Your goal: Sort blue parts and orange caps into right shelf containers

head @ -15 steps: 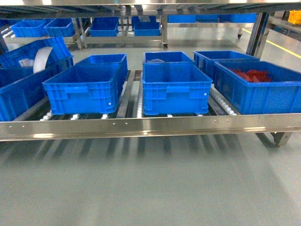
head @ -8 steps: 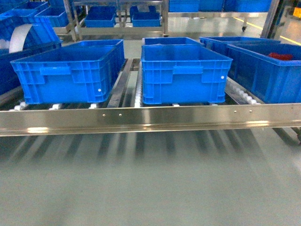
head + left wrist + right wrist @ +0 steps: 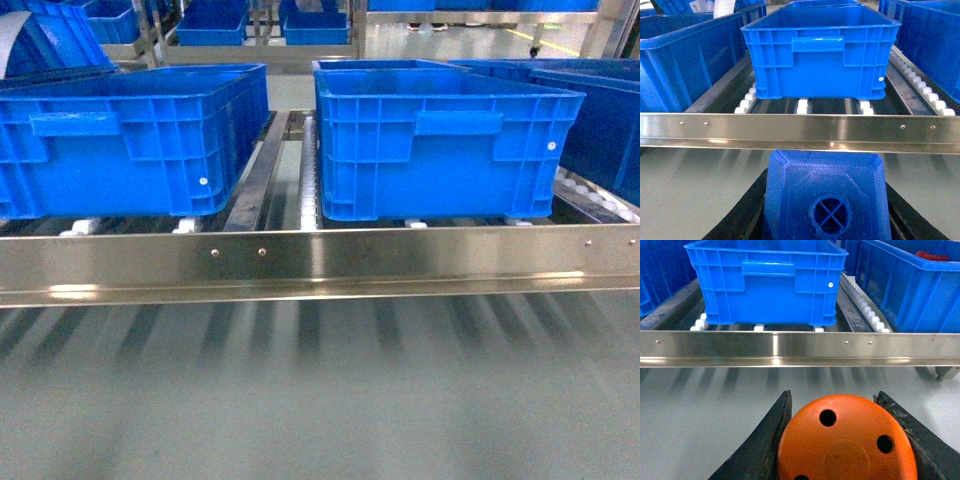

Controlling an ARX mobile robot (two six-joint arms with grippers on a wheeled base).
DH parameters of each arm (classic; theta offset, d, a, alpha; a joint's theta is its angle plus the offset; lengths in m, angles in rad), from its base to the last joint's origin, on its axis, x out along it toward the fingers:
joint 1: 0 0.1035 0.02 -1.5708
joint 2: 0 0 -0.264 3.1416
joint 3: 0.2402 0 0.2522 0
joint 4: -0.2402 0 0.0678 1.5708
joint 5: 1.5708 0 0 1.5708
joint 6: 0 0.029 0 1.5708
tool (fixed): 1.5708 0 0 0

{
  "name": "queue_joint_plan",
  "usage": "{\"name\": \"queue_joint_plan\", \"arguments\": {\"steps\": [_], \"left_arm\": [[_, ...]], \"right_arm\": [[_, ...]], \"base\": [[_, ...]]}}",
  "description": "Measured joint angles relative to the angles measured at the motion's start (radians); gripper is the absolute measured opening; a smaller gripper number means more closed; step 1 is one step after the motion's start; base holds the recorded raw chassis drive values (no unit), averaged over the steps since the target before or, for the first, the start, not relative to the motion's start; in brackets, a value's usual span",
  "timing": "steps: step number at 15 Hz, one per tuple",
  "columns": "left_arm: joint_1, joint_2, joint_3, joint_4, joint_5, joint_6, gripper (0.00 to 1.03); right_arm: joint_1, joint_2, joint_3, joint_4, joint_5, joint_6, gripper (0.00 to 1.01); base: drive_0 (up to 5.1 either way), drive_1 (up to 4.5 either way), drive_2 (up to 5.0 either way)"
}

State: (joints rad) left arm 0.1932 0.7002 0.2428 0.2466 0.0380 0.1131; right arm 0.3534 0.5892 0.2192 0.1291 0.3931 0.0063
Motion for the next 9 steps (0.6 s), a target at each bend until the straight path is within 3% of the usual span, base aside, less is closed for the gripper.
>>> {"name": "queue_joint_plan", "arguments": {"steps": [9], "left_arm": [[0.0, 0.004, 0.0, 0.0, -0.001, 0.0, 0.44]], "right_arm": [[0.0, 0.004, 0.0, 0.001, 0.0, 0.0, 0.43]], "base": [[-0.2, 4.12, -4.5]]}}
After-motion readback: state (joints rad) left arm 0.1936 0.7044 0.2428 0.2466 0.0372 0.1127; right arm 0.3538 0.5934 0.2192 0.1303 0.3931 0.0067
